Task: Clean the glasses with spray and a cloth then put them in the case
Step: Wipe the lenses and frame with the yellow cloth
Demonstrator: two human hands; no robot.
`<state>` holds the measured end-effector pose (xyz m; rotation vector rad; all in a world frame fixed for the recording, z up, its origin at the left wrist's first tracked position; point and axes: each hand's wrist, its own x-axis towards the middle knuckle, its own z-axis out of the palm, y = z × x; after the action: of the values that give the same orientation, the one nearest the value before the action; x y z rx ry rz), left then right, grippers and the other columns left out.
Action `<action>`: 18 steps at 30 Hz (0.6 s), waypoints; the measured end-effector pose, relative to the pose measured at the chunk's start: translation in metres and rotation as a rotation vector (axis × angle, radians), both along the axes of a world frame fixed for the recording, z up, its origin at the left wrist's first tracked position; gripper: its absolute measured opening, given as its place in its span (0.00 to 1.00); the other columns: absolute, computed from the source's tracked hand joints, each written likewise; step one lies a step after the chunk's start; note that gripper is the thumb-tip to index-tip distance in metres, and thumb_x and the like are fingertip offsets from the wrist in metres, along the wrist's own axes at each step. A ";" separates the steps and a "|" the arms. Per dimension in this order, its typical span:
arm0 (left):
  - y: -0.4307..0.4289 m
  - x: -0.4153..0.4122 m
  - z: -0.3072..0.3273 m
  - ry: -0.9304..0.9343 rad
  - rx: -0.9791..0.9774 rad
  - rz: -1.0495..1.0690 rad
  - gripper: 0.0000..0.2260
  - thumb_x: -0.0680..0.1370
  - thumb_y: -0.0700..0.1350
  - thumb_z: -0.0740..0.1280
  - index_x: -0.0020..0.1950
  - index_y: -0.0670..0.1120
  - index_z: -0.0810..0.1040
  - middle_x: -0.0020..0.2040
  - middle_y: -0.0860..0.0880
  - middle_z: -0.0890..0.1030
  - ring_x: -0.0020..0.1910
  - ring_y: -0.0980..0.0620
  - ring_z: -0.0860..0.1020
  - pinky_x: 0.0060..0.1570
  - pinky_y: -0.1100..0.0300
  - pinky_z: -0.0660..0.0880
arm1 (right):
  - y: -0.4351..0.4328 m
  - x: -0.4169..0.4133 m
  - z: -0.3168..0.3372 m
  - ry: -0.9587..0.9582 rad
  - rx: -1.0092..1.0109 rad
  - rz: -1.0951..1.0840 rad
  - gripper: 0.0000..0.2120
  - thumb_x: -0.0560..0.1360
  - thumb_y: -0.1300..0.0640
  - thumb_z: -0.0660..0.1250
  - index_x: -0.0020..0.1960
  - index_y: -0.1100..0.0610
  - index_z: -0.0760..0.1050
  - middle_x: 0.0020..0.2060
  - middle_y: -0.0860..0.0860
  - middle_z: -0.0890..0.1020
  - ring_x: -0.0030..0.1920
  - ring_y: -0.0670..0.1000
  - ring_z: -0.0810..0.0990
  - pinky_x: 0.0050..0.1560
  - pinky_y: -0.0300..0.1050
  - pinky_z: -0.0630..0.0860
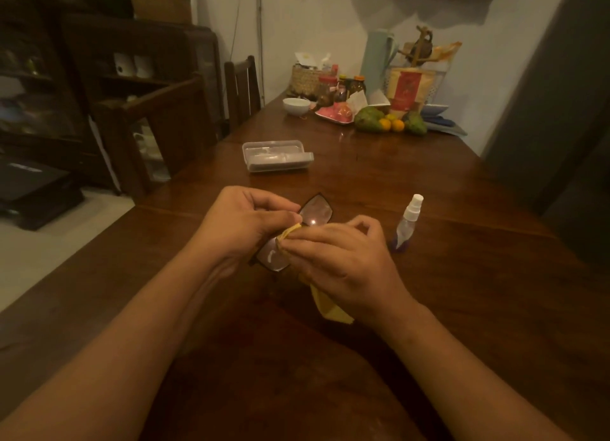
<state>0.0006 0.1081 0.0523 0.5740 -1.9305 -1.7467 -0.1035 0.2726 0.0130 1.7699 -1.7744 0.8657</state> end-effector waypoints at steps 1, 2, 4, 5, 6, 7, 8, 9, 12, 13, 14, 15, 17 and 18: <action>-0.001 0.001 0.000 0.002 0.009 0.006 0.04 0.70 0.35 0.77 0.42 0.43 0.87 0.40 0.42 0.87 0.37 0.51 0.85 0.36 0.60 0.82 | 0.001 -0.002 0.001 0.080 0.020 -0.023 0.13 0.81 0.49 0.66 0.65 0.47 0.80 0.64 0.43 0.81 0.63 0.47 0.79 0.55 0.57 0.67; -0.002 0.001 0.000 0.005 0.021 0.010 0.04 0.69 0.35 0.77 0.41 0.43 0.87 0.40 0.41 0.87 0.36 0.50 0.84 0.35 0.61 0.81 | 0.002 -0.004 0.002 0.154 0.036 -0.048 0.14 0.81 0.49 0.66 0.66 0.46 0.79 0.65 0.43 0.80 0.64 0.48 0.79 0.57 0.57 0.65; -0.002 0.001 0.000 0.020 0.053 0.017 0.04 0.69 0.34 0.77 0.41 0.41 0.87 0.39 0.39 0.86 0.35 0.48 0.84 0.34 0.60 0.81 | 0.005 -0.008 0.002 0.209 0.062 -0.067 0.15 0.81 0.50 0.65 0.68 0.45 0.78 0.66 0.43 0.80 0.67 0.53 0.76 0.60 0.57 0.64; -0.002 0.001 0.000 0.028 0.064 0.025 0.04 0.68 0.34 0.77 0.41 0.41 0.87 0.39 0.39 0.86 0.35 0.48 0.84 0.34 0.60 0.81 | 0.006 -0.010 0.002 0.187 0.079 -0.054 0.16 0.81 0.51 0.64 0.68 0.47 0.78 0.66 0.44 0.80 0.68 0.57 0.74 0.60 0.58 0.66; -0.003 0.000 0.000 0.034 0.071 0.033 0.04 0.68 0.34 0.77 0.41 0.41 0.87 0.39 0.39 0.86 0.35 0.47 0.84 0.34 0.59 0.81 | 0.007 -0.010 0.002 0.162 0.098 -0.042 0.16 0.82 0.52 0.63 0.68 0.48 0.78 0.66 0.45 0.79 0.67 0.60 0.74 0.58 0.60 0.69; -0.003 -0.001 -0.001 0.039 0.075 0.040 0.05 0.68 0.34 0.77 0.41 0.42 0.87 0.39 0.39 0.86 0.35 0.47 0.84 0.34 0.59 0.81 | 0.007 -0.009 0.001 0.140 0.117 -0.036 0.17 0.82 0.53 0.62 0.69 0.49 0.77 0.67 0.45 0.79 0.67 0.60 0.73 0.55 0.62 0.71; -0.004 -0.001 -0.001 0.040 0.078 0.043 0.05 0.68 0.34 0.77 0.41 0.42 0.87 0.39 0.39 0.86 0.34 0.48 0.84 0.33 0.59 0.81 | 0.006 -0.006 0.000 0.125 0.135 -0.029 0.17 0.82 0.53 0.61 0.70 0.48 0.76 0.69 0.45 0.77 0.68 0.60 0.72 0.52 0.63 0.72; -0.004 -0.001 -0.002 0.039 0.081 0.043 0.05 0.68 0.34 0.77 0.41 0.42 0.87 0.38 0.40 0.86 0.34 0.48 0.84 0.32 0.59 0.80 | 0.005 -0.002 -0.001 0.127 0.145 -0.019 0.18 0.82 0.53 0.61 0.71 0.47 0.75 0.70 0.43 0.76 0.69 0.58 0.71 0.52 0.62 0.71; -0.003 -0.002 -0.003 0.037 0.088 0.035 0.06 0.67 0.34 0.77 0.42 0.41 0.87 0.38 0.39 0.86 0.34 0.48 0.84 0.33 0.60 0.81 | -0.001 0.007 -0.004 0.224 0.177 0.032 0.19 0.82 0.52 0.61 0.72 0.43 0.73 0.72 0.39 0.73 0.69 0.52 0.67 0.55 0.53 0.61; -0.003 -0.001 -0.003 0.040 0.092 0.033 0.06 0.67 0.34 0.77 0.42 0.40 0.87 0.38 0.39 0.86 0.33 0.48 0.85 0.32 0.60 0.81 | -0.002 0.008 -0.003 0.258 0.203 0.055 0.19 0.81 0.52 0.62 0.72 0.43 0.73 0.71 0.38 0.73 0.69 0.52 0.66 0.56 0.51 0.59; -0.002 -0.001 -0.003 0.043 0.098 0.033 0.06 0.67 0.34 0.77 0.43 0.40 0.86 0.38 0.39 0.86 0.33 0.48 0.85 0.32 0.60 0.81 | -0.002 0.007 -0.003 0.277 0.218 0.077 0.19 0.81 0.52 0.63 0.71 0.43 0.74 0.71 0.38 0.74 0.69 0.52 0.66 0.58 0.50 0.58; -0.003 0.000 -0.002 0.041 0.096 0.035 0.06 0.68 0.34 0.77 0.43 0.40 0.86 0.38 0.39 0.86 0.33 0.48 0.85 0.31 0.61 0.80 | -0.001 0.004 -0.003 0.280 0.215 0.096 0.19 0.80 0.52 0.65 0.70 0.43 0.75 0.69 0.38 0.76 0.69 0.52 0.66 0.60 0.49 0.58; -0.005 0.001 -0.002 0.032 0.070 0.044 0.06 0.68 0.35 0.77 0.43 0.41 0.87 0.39 0.40 0.87 0.33 0.47 0.85 0.31 0.59 0.81 | 0.002 -0.002 -0.003 0.268 0.164 0.100 0.19 0.78 0.55 0.69 0.68 0.46 0.78 0.67 0.40 0.78 0.69 0.53 0.68 0.62 0.51 0.62; -0.005 0.001 -0.001 0.035 0.064 0.047 0.06 0.68 0.35 0.77 0.43 0.42 0.87 0.39 0.40 0.87 0.34 0.47 0.85 0.32 0.59 0.81 | 0.004 -0.005 -0.003 0.263 0.128 0.082 0.20 0.77 0.55 0.71 0.68 0.46 0.78 0.67 0.40 0.78 0.69 0.53 0.68 0.62 0.52 0.63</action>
<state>0.0015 0.1033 0.0509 0.6020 -1.8290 -1.7824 -0.1088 0.2765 0.0099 1.9496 -1.6265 0.5304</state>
